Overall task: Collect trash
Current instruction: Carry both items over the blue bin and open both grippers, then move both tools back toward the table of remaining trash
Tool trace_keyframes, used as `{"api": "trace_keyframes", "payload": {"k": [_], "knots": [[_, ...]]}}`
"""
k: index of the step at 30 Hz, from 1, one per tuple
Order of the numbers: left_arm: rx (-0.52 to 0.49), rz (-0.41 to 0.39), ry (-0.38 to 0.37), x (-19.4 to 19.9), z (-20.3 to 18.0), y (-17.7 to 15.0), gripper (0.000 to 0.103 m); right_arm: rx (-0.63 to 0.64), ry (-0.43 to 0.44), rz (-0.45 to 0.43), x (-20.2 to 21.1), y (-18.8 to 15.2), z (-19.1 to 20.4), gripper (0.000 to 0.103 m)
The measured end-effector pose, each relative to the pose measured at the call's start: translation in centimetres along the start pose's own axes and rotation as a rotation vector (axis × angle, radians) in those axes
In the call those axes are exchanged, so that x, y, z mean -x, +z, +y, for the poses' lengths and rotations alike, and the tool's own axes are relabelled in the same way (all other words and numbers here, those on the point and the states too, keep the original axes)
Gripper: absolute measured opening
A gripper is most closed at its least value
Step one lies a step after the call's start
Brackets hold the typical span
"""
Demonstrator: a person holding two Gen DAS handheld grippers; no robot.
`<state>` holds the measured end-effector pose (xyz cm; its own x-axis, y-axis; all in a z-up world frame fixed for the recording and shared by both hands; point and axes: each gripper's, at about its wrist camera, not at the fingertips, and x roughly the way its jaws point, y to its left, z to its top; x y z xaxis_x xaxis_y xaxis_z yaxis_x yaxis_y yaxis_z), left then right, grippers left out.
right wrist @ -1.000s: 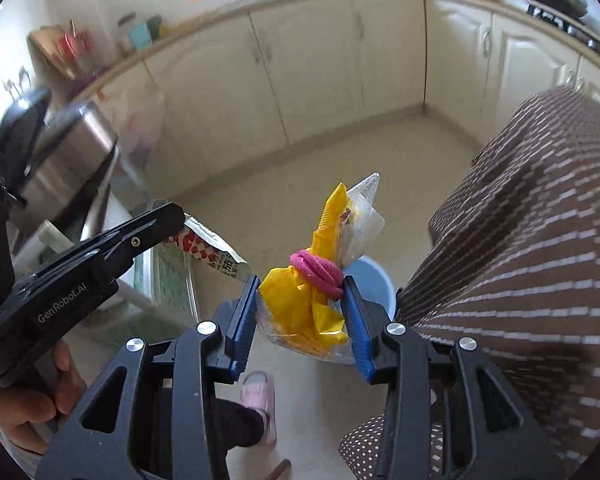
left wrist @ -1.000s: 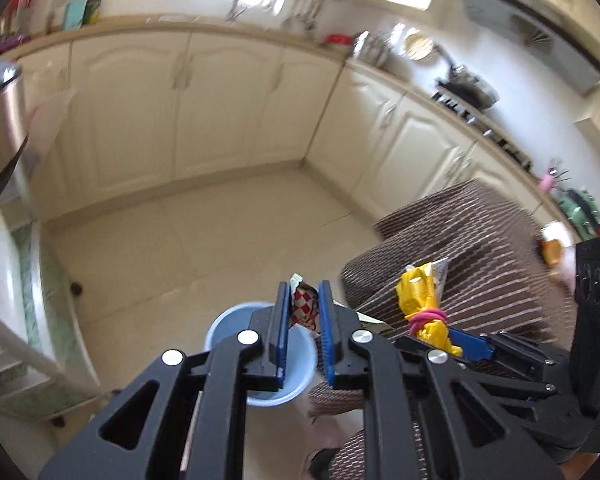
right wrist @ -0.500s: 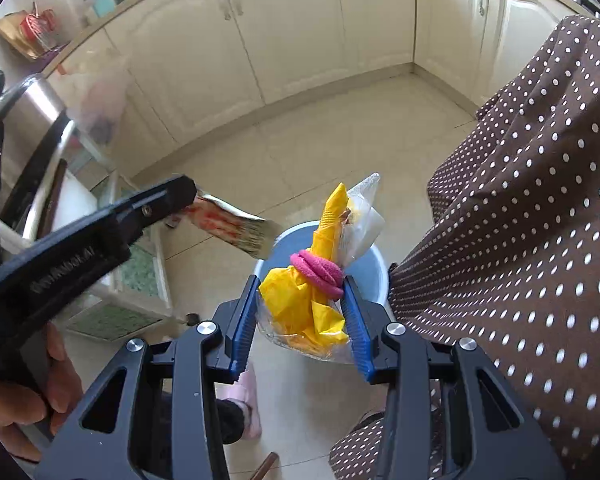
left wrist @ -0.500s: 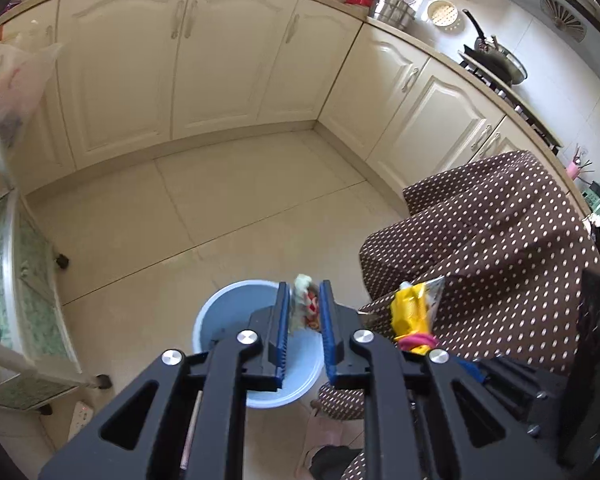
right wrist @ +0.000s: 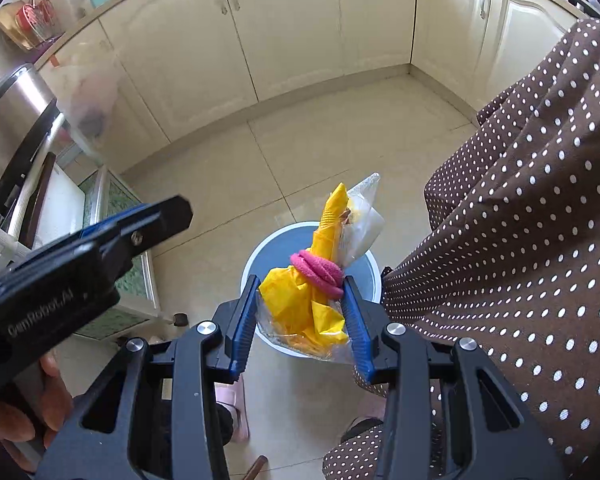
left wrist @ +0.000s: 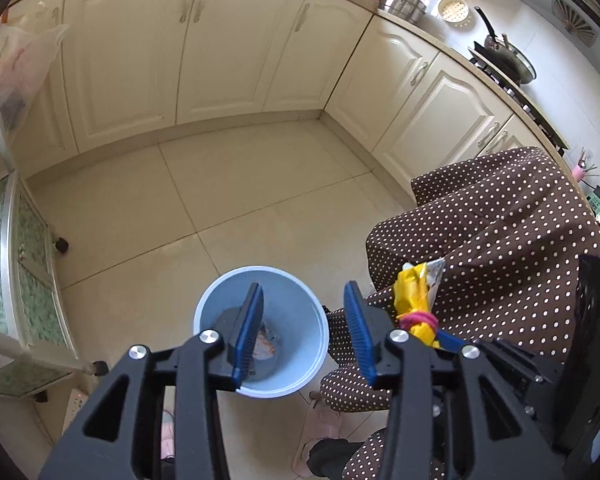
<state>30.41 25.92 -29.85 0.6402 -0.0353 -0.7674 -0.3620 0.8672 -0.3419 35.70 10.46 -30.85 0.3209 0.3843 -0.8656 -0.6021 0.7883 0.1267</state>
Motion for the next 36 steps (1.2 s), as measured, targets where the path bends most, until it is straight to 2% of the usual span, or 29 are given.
{"api": "trace_keyframes", "payload": {"k": [3, 10, 12, 14, 21, 25, 29, 36], "knots": [[0.010, -0.009, 0.007, 0.5, 0.5, 0.1, 0.048, 0.006, 0.001, -0.008, 0.1, 0.3, 0.3, 0.039], [0.027, -0.050, 0.020, 2.1, 1.7, 0.9, 0.049, 0.039, -0.022, -0.063, 0.0, 2.1, 1.7, 0.041], [0.032, -0.056, 0.024, 2.4, 2.0, 1.2, 0.050, 0.043, -0.034, -0.089, 0.1, 2.6, 1.8, 0.053], [0.037, -0.061, 0.025, 2.6, 2.2, 1.4, 0.050, 0.052, -0.055, -0.116, 0.5, 3.0, 2.0, 0.057], [0.022, -0.079, 0.014, 4.1, 1.3, 1.4, 0.051, 0.046, -0.076, -0.145, 2.5, 2.8, 1.4, 0.057], [0.006, -0.101, -0.013, 5.8, 0.1, 1.7, 0.051, 0.050, -0.122, -0.184, 5.4, 2.5, 1.0, 0.057], [-0.033, -0.140, -0.048, 8.4, -2.2, 1.7, 0.051, 0.052, -0.154, -0.263, 10.1, 2.1, 0.4, 0.058], [-0.172, -0.211, -0.152, 13.5, -9.8, 1.4, 0.054, 0.024, -0.237, -0.422, 19.7, 0.4, -2.9, 0.062]]}}
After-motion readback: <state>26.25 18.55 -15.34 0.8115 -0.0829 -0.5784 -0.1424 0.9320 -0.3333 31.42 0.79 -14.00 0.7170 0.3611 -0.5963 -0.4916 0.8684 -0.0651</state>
